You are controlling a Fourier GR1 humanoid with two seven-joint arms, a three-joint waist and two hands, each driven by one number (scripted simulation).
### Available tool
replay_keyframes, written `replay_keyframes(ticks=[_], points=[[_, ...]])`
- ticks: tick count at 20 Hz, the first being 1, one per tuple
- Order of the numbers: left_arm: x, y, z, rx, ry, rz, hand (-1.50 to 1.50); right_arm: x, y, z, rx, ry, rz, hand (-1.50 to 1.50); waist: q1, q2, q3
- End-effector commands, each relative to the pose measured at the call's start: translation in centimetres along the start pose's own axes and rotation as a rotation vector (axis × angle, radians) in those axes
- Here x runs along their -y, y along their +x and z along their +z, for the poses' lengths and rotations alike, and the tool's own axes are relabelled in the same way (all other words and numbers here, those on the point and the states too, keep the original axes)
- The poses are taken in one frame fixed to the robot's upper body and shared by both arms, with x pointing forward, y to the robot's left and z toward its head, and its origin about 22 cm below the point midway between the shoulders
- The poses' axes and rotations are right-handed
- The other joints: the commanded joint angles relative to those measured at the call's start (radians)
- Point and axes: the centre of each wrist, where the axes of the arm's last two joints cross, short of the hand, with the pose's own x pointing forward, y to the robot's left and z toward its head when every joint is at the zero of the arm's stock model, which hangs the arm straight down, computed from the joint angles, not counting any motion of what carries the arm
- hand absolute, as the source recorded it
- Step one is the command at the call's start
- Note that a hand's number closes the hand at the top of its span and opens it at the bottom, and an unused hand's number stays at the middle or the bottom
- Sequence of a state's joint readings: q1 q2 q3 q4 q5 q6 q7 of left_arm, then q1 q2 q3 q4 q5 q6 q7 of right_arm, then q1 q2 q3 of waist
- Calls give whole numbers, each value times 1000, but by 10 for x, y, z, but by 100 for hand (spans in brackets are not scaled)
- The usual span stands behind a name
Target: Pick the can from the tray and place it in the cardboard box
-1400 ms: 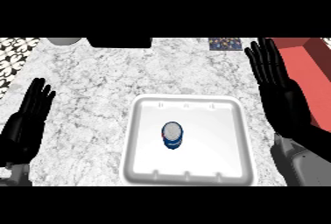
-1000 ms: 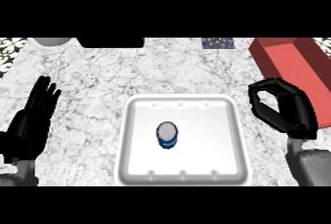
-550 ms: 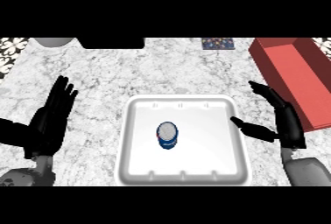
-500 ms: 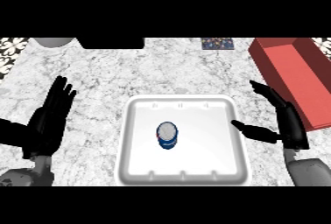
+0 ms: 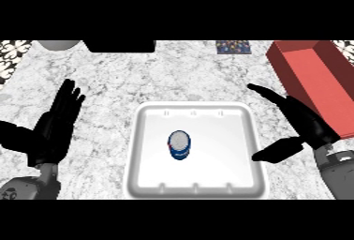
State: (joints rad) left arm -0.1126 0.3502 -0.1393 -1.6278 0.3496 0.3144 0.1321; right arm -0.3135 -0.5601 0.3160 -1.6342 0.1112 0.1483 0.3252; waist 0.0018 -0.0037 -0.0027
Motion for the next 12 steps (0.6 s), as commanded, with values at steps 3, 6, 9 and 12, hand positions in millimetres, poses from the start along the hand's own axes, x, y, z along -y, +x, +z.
replay_keyframes(ticks=[3,6,9,12], points=[[-5,0,11,-8,0,-9,0,-2,77,8,-20,135,-7,-150,2,-1,1],[11,-9,-2,5,-17,0,0,-8,92,-3,2,159,-64,-150,0,3,2],[-4,-5,2,6,10,2,0,-9,85,5,2,151,-73,-150,0,3,2],[6,-12,1,-18,-7,8,0,-42,124,-8,-18,155,-47,-150,2,3,2]])
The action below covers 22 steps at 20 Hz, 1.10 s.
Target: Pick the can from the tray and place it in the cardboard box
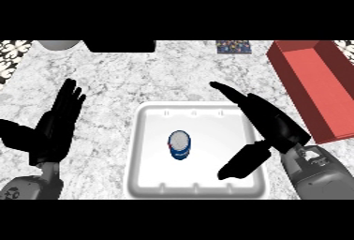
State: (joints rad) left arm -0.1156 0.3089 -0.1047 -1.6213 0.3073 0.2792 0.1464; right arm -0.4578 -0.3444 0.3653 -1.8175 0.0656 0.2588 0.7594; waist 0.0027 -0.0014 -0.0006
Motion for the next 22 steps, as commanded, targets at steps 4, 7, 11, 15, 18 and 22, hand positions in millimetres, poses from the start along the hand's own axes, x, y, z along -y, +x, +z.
replay_keyframes(ticks=[4,7,11,15,18,22], points=[[-1,-18,4,-4,2,9,0,-24,21,2,-85,-6,58,-150,-3,0,0],[4,-10,7,9,0,-15,0,-26,2,-22,-93,34,0,-150,0,1,0],[-1,1,-11,0,-9,-3,0,-53,7,-33,-99,54,3,-150,-2,2,0],[-6,3,0,-4,8,-4,0,-58,6,-29,-118,21,1,-150,-1,1,0],[-8,13,4,-4,8,9,0,-68,15,-36,-102,-5,4,-150,1,1,1],[13,4,10,5,7,-4,0,-69,-12,-43,-124,18,9,-150,0,1,1]])
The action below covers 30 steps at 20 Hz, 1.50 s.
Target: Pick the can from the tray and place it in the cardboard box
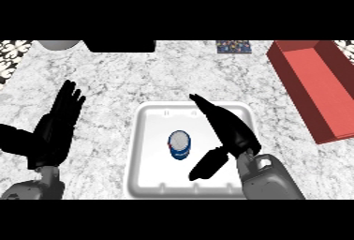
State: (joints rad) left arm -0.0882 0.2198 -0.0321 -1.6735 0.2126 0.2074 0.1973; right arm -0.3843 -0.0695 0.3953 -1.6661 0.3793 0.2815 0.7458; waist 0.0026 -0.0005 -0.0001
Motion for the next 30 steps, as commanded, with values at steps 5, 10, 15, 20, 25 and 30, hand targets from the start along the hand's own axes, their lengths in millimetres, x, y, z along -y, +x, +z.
replay_keyframes(ticks=[5,10,15,20,25,30], points=[[-3,-3,5,0,-7,10,0,-10,2,-13,-8,24,-11,-150,1,0,0],[-2,-3,-7,2,-3,2,0,-37,-3,-9,-23,24,14,-150,-1,0,0],[-4,-2,-3,0,5,-4,0,-18,1,-31,-51,4,53,-150,1,0,0],[-12,10,-19,14,6,-6,0,-34,-10,-40,-50,17,46,-150,1,1,0],[-13,-2,3,-5,-10,2,0,-53,-22,-47,-33,39,32,-150,3,1,0],[6,-9,-2,5,-1,-15,0,-45,-13,-48,-54,36,32,-150,1,1,0]])
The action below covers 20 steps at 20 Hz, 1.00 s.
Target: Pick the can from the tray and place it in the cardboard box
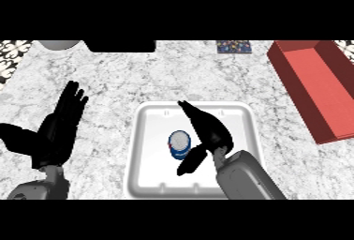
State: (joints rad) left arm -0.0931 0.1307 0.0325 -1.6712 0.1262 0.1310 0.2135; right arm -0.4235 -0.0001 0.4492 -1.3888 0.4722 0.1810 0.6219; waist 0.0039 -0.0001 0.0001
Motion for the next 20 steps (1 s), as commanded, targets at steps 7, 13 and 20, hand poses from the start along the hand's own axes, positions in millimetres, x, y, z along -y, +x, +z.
replay_keyframes(ticks=[7,13,20], points=[[-14,-1,-1,15,3,1,0,-17,-15,-8,-20,34,7,-150,-1,0,0],[-1,4,-10,3,-4,16,0,-26,-14,-10,3,20,20,-150,0,0,0],[0,13,-11,-5,0,3,0,-36,-15,-13,28,26,56,150,0,0,0]])
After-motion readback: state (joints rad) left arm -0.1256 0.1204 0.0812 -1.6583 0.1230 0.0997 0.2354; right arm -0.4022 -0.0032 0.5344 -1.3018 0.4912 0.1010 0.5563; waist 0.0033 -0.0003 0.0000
